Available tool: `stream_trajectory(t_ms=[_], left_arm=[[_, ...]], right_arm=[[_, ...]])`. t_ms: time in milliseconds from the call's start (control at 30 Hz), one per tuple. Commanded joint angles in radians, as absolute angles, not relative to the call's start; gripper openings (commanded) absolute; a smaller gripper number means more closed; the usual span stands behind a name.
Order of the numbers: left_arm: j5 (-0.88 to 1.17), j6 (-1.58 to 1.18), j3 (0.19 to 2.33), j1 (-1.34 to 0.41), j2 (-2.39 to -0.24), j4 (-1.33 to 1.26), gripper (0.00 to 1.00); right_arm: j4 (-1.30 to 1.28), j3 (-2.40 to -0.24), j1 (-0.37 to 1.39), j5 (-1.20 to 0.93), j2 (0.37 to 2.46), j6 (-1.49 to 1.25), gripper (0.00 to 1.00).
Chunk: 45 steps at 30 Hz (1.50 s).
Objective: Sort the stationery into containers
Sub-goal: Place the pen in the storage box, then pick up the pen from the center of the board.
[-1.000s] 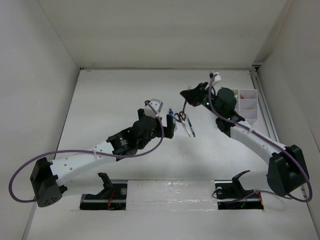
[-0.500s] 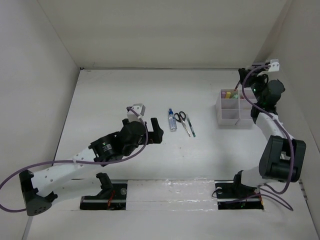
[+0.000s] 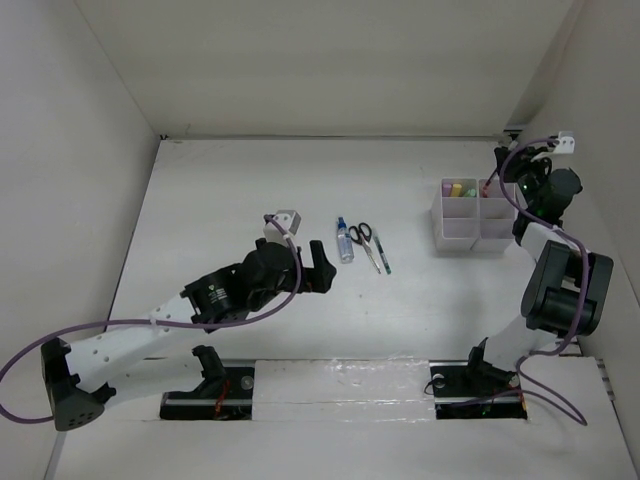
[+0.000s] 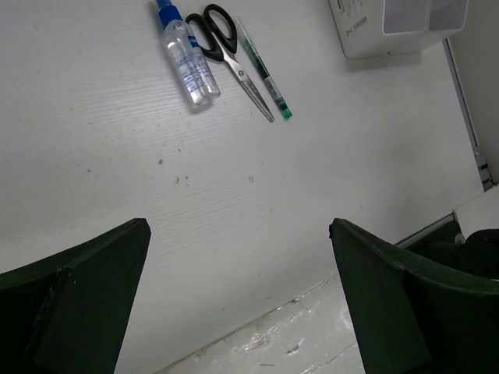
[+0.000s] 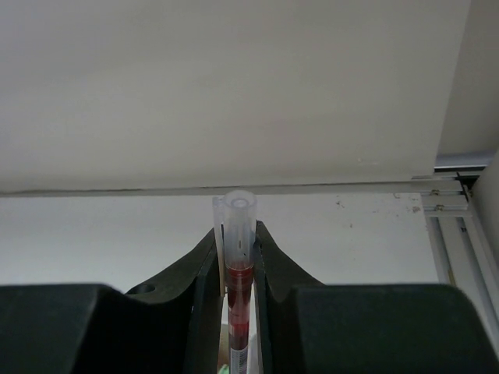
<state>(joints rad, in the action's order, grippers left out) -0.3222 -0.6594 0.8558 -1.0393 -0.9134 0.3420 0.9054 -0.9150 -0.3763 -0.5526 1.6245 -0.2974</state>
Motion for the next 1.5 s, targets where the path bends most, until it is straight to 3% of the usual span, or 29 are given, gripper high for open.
stream_trajectory(t_ms=[0, 400, 567, 700, 767, 867, 1067, 1267, 1467], left_arm=[[-0.295, -0.63, 0.845, -1.043, -0.91, 0.291, 1.0], [-0.252, -0.621, 0.836, -1.043, -0.891, 0.272, 1.0], [-0.242, -0.612, 0.827, -1.043, -0.891, 0.262, 1.0], [-0.233, -0.612, 0.827, -1.043, -0.891, 0.253, 1.0], [-0.233, -0.612, 0.827, -1.043, -0.891, 0.253, 1.0], [-0.233, -0.612, 0.827, -1.043, -0.891, 0.253, 1.0], [-0.281, -0.624, 0.838, -1.043, -0.928, 0.264, 1.0], [-0.31, -0.676, 0.96, -1.043, -1.123, 0.287, 1.0], [-0.365, -0.79, 1.107, -1.043, -1.319, 0.345, 1.0]], right_arm=[[1.002, -0.939, -0.405, -0.543, 1.635, -0.278, 0.0], [0.947, -0.974, -0.434, -0.514, 1.723, -0.278, 0.0], [0.936, -0.994, -0.434, -0.526, 1.756, -0.287, 0.09], [0.962, -0.97, -0.434, -0.526, 1.756, -0.313, 0.56], [1.005, -0.96, -0.434, -0.535, 1.746, -0.35, 0.67], [1.08, -0.913, -0.434, -0.535, 1.721, -0.389, 1.0], [1.037, -0.891, -0.348, -0.454, 1.582, -0.422, 1.0], [0.579, -0.937, -0.022, -0.024, 1.424, -0.203, 1.0], [0.198, -0.988, 0.13, 0.048, 1.344, -0.189, 1.0]])
